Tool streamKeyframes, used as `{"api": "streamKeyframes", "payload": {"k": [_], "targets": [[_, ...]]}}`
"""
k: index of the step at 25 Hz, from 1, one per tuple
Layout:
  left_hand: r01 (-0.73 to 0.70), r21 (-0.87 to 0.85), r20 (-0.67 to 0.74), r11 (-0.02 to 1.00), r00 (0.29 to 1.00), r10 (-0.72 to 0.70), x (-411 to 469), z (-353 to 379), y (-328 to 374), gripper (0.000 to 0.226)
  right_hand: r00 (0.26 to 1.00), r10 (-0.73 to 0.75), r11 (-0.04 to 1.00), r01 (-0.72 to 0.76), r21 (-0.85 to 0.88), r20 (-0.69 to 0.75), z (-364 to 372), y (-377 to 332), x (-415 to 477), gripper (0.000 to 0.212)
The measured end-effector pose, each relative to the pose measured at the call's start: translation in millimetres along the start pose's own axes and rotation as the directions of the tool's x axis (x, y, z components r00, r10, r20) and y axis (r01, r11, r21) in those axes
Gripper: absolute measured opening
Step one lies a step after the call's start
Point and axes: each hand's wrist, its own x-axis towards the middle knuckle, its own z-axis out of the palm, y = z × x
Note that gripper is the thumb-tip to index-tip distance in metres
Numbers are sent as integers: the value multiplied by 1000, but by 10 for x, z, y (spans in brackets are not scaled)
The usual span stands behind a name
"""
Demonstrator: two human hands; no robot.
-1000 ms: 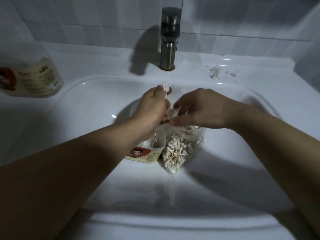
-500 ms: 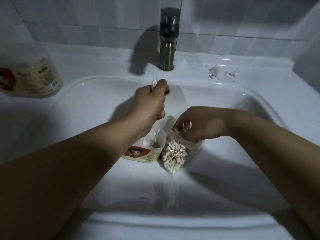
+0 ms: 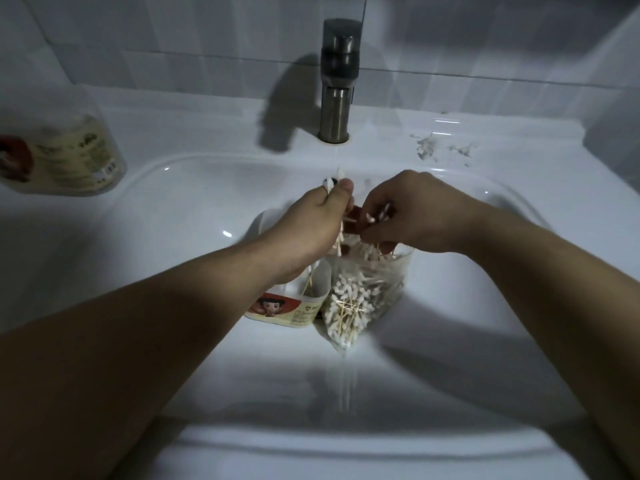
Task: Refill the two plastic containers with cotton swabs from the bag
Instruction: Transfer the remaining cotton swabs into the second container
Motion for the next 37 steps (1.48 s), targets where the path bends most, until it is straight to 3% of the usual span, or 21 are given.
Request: {"api": "streamKeyframes", "payload": {"k": [2, 5, 9, 15, 18, 23, 28, 34, 37], "targets": [[8, 145, -18, 989, 1000, -6, -36, 0, 1, 44, 998, -2, 999, 5, 43, -63, -46, 15, -5, 7], [16, 88, 79, 996, 997, -23, -4, 4, -52, 57, 993, 22, 982, 1, 187, -120, -110, 9, -17, 7], [28, 93, 100, 995, 994, -37, 2, 29, -91, 65, 997, 22, 915, 8, 403, -70, -84, -22, -25, 8], [89, -230, 174, 969, 984, -49, -2, 65, -80, 37, 994, 56, 838, 4, 546, -94, -47, -11, 2, 8], [104, -221, 146, 970, 987, -72, -4, 77, -43, 25, 984, 110, 802, -7, 598, -136, -68, 7, 12, 9], [67, -199, 1, 978, 998, -68, 91, 51, -97, 33, 965, 156, 793, 4, 609, -210, -139, 62, 33, 9], [46, -246, -135, 968, 987, -82, 151, -8, -90, 32, 987, 74, 916, -12, 401, -139, -182, 107, 9, 10], [140, -121, 5, 983, 990, -140, 43, 2, -6, 33, 997, -13, 921, 44, 386, -82, 8, 4, 15, 16], [192, -172, 141, 966, 976, -168, -46, 6, 48, 34, 992, 4, 917, 47, 395, -127, 41, 18, 45, 14]]}}
